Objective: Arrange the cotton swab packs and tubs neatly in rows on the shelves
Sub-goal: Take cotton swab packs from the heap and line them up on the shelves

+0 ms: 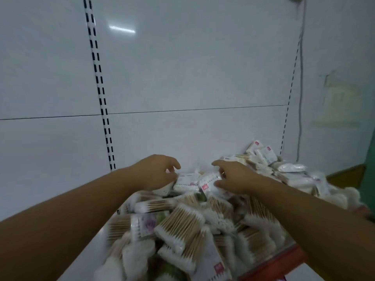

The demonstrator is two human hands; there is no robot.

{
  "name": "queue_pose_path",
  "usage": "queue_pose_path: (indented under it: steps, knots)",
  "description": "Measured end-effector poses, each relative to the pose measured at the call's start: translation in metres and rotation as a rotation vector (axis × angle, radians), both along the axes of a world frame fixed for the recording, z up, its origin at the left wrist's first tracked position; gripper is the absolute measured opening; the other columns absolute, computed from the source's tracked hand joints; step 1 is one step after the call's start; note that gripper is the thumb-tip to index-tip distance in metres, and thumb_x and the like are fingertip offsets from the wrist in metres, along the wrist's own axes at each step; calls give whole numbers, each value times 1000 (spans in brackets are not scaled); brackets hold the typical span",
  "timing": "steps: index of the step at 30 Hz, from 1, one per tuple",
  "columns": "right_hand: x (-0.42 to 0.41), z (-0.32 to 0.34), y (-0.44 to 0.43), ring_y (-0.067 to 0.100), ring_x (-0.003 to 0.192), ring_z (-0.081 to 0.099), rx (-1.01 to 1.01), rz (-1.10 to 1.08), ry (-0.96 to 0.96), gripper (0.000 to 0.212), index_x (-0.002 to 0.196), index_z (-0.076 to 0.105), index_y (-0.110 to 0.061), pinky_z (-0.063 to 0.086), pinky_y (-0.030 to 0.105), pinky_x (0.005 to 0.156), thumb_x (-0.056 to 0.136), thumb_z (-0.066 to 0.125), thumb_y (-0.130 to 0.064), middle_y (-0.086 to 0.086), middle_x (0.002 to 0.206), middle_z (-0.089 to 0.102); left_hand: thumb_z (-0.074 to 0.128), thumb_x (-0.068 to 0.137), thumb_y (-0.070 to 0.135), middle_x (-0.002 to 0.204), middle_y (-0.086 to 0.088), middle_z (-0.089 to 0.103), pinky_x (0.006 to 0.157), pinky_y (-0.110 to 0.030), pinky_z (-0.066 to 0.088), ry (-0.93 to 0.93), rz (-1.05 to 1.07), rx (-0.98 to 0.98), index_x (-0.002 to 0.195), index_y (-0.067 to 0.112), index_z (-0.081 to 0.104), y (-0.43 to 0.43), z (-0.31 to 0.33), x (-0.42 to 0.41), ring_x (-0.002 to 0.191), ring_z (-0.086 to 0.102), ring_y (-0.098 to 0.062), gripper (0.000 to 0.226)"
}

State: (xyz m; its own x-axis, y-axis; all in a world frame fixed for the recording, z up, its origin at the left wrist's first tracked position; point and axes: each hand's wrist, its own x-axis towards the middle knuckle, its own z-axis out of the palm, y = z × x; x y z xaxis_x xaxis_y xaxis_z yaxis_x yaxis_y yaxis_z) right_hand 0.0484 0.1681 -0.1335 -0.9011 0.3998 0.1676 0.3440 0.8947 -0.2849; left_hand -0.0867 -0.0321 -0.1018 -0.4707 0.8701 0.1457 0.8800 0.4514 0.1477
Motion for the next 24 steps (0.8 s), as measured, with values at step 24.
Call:
queue_pose_path:
  steps: [24]
  knots:
    - [-66,19,-29,17,115,49,155,76,-56,51,131,53,-20,42,31,97,89,60,-47,1,130,53,52,92,-3,100,-14,73,83,-43,57,-1203,56,886,109,8,63,-33,-20,-30,91,70,-29,24]
